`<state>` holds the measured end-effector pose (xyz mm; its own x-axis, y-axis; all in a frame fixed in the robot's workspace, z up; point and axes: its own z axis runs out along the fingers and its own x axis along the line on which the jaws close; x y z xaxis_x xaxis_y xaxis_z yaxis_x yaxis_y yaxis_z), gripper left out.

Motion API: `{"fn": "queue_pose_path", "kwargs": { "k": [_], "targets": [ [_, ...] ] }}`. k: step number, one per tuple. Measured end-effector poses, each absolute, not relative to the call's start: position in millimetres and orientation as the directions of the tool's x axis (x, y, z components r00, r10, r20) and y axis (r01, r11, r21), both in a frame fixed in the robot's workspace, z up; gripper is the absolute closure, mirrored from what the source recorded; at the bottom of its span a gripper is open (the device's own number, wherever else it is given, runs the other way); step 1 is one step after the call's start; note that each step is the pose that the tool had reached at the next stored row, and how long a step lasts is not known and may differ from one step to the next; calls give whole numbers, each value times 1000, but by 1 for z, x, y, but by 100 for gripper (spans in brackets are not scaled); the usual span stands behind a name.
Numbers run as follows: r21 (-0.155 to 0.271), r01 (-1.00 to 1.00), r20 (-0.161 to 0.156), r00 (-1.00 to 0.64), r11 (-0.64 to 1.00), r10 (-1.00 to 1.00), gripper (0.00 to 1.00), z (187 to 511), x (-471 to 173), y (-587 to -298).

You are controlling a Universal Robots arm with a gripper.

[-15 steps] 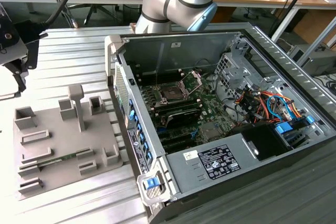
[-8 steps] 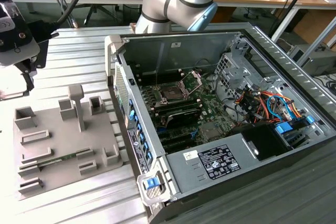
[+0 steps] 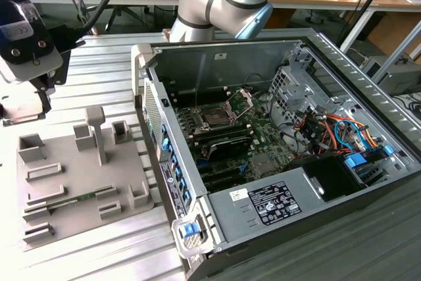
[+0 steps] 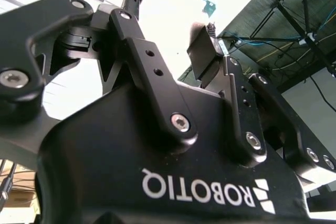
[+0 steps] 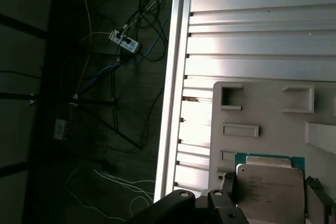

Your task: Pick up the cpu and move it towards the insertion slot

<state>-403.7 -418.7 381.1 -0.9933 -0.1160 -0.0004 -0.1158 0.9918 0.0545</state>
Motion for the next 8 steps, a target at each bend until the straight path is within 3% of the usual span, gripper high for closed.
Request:
{"fn": "queue_pose_path", "kwargs": {
  "k": [8],
  "targets": [
    [55,-116,1,-993,992,-116,45,381,-391,-419]
  ]
}}
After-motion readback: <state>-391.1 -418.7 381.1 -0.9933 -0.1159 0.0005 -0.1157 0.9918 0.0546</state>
